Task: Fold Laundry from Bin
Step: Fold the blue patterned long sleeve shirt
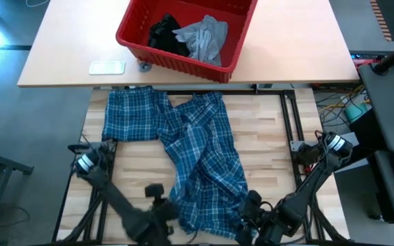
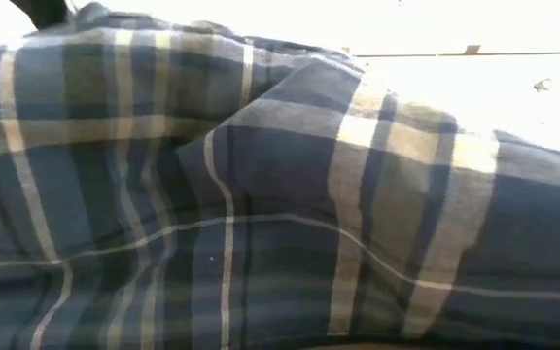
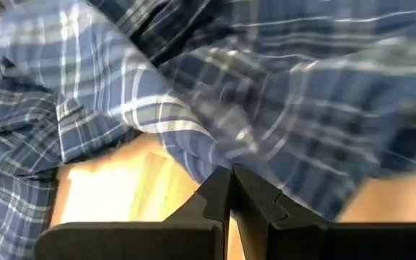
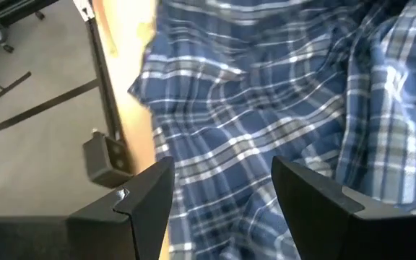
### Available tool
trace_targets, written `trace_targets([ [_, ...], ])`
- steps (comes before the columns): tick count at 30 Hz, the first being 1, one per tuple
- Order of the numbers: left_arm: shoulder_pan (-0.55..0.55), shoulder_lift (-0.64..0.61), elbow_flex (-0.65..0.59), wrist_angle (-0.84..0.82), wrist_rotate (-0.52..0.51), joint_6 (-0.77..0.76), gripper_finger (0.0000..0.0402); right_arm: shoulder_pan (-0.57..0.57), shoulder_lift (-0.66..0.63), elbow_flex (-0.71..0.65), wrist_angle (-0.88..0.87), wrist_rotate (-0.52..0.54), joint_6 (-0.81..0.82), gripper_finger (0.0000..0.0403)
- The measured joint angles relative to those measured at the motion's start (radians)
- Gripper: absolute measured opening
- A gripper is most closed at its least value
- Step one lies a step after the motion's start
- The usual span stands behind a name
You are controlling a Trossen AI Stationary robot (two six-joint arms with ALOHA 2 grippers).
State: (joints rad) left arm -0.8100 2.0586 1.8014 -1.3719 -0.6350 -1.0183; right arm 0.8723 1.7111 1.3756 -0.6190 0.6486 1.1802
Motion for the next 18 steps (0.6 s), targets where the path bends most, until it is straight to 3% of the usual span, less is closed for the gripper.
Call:
trace_targets([
  [5, -0.078, 0.128, 0.256, -0.057, 0.025, 0.060, 0.0000, -0.022, 0.000, -0.021, 0.002, 0.015, -0.049, 0.0226],
  [10, -0.084, 0.312, 0.549, -0.076, 0.059, 0.116, 0.0000, -0.053, 0.000, -0.047, 0.006, 0.014, -0.063, 0.0226],
  [12, -0.083, 0.310, 0.517, -0.102, 0.083, -0.010, 0.0000, -0.061, 0.000, -0.049, 0.005, -0.005, -0.066, 0.0226],
  [15, -0.106, 0.229, 0.423, -0.203, 0.061, -0.336, 0.0000, -0.063, 0.000, -0.045, 0.010, -0.037, -0.077, 0.0226],
  [18, -0.123, 0.080, 0.294, -0.189, 0.031, -0.467, 0.0010, -0.061, 0.000, -0.041, 0.031, -0.057, -0.111, 0.0226],
])
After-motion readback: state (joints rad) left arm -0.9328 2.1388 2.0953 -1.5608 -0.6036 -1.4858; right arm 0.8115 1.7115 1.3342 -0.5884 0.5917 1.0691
